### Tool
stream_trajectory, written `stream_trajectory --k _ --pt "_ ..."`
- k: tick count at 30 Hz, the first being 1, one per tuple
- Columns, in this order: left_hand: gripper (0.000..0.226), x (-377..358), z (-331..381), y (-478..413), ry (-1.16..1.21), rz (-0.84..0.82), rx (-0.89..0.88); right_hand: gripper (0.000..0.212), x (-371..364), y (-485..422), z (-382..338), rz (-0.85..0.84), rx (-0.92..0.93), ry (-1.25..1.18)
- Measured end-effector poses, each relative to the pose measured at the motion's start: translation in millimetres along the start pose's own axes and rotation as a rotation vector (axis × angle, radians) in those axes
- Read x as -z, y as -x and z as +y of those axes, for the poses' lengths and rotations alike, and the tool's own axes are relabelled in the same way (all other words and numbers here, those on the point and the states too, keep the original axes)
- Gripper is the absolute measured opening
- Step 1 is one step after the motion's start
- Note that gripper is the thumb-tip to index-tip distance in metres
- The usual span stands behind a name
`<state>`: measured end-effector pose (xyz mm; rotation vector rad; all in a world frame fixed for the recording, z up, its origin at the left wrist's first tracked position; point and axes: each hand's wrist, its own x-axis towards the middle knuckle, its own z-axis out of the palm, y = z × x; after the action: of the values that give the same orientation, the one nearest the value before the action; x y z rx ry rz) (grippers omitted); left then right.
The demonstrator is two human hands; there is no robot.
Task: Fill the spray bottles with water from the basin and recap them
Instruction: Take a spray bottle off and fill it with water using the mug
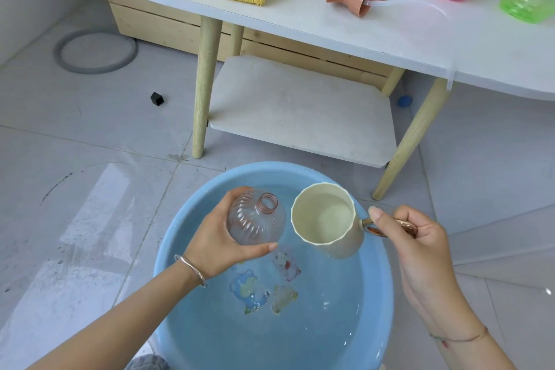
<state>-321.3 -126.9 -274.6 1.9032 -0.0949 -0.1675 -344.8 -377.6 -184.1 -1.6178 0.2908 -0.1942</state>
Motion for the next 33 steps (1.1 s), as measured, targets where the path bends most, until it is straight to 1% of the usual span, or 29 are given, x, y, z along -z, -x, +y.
stream_trajectory --k 11,16,21,29,33 --pt "0.094 -8.9 1.2 4.4 -0.068 -0.067 -0.022 0.048 -5.0 4.6 -19.7 0.032 0.071 0.086" --pt "0.096 -9.3 0.0 5.1 -0.087 -0.081 -0.019 0.048 -6.4 6.6 -26.2 0.039 0.131 0.195" --pt "0.096 -10.0 -0.3 6.5 -0.082 -0.084 -0.006 0.045 -8.2 6.9 -34.3 0.024 0.185 0.263" --pt "0.095 -8.7 -2.8 8.3 -0.086 -0.084 0.0 0.045 -8.2 5.9 -37.2 0.033 0.22 0.299" --pt "0.093 -9.4 -2.5 9.0 -0.088 -0.089 0.0 0.04 -8.9 5.2 -39.8 0.037 0.241 0.318"
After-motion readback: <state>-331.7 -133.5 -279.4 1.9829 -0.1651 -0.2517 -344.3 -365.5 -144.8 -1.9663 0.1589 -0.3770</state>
